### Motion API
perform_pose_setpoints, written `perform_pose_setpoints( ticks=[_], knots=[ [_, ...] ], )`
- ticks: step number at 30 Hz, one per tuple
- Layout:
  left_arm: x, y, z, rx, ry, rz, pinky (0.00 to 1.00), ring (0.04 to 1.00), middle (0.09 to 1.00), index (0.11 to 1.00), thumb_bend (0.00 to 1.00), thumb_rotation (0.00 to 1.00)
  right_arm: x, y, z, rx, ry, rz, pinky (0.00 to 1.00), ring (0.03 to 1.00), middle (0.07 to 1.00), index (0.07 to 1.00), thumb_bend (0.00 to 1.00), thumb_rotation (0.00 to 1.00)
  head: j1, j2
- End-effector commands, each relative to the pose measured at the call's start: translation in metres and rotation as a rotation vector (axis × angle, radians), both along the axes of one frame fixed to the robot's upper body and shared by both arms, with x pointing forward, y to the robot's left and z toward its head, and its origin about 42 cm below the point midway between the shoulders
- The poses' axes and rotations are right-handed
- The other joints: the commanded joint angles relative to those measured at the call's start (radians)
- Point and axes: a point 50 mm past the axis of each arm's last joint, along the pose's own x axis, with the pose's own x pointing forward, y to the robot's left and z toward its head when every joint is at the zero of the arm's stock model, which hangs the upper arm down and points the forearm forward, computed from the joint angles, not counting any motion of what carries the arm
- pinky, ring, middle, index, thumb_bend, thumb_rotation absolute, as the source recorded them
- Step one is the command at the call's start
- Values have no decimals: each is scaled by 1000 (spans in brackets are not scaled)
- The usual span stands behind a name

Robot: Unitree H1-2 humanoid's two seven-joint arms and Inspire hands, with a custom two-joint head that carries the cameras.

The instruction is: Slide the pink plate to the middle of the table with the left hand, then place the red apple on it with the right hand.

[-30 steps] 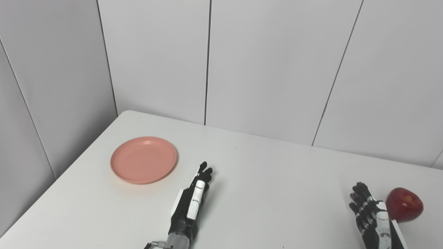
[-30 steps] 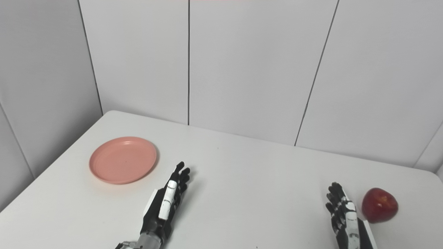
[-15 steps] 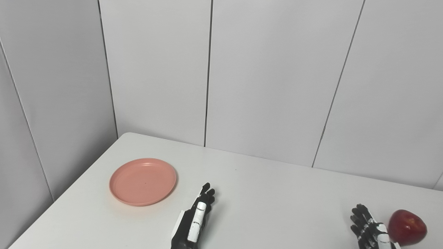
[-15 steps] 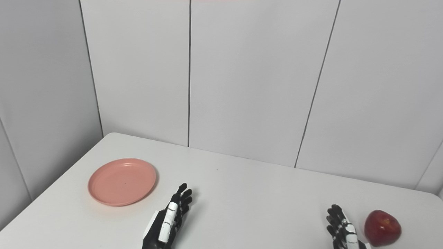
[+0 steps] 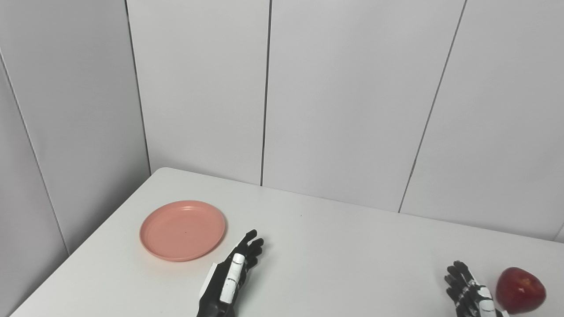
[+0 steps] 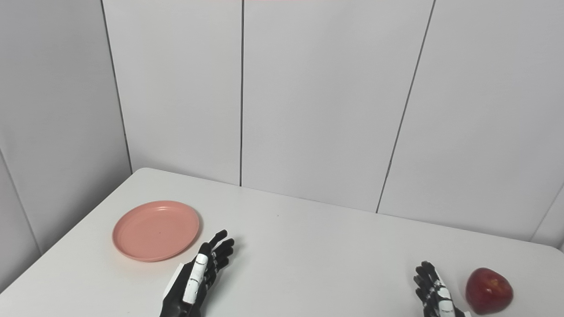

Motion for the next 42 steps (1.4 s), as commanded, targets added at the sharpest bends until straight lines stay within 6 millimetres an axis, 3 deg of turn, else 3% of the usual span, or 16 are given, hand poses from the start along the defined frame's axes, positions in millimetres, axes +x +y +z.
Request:
perform_pose_setpoints(
  ticks=[1, 9, 16, 26, 31, 33, 42],
  knots=[
    [20, -2, 34, 20, -119, -48, 942, 905, 876, 882, 922, 982, -15, 10, -19, 36, 53, -4, 1000, 960, 944, 934, 802, 1000, -3, 4],
    [41, 13, 70, 38, -183, -94, 923, 881, 865, 826, 1000, 978, -15, 12, -18, 39, 50, -5, 1000, 957, 943, 930, 831, 1000, -7, 10],
    [56, 29, 112, 34, -216, -105, 935, 891, 873, 834, 998, 988, -14, 13, -20, 41, 48, -3, 1000, 947, 938, 930, 848, 1000, -10, -1],
    [79, 57, 150, 85, -240, -147, 930, 902, 887, 855, 966, 1000, -14, 12, -21, 30, 55, 4, 1000, 949, 934, 930, 840, 1000, -7, -9],
    [92, 77, 160, 134, -238, -137, 931, 915, 882, 811, 967, 1000, -14, 12, -22, 24, 56, 5, 1000, 943, 930, 925, 834, 1000, -13, -22],
    [100, 90, 164, 142, -224, -125, 885, 891, 869, 792, 951, 1000, -14, 13, -23, 23, 58, 3, 1000, 940, 929, 925, 831, 1000, -16, -21],
    [131, 142, 157, 136, -188, -114, 880, 883, 872, 836, 951, 1000, -15, 13, -23, 24, 61, 6, 1000, 946, 934, 931, 828, 1000, -15, -9]
  ],
)
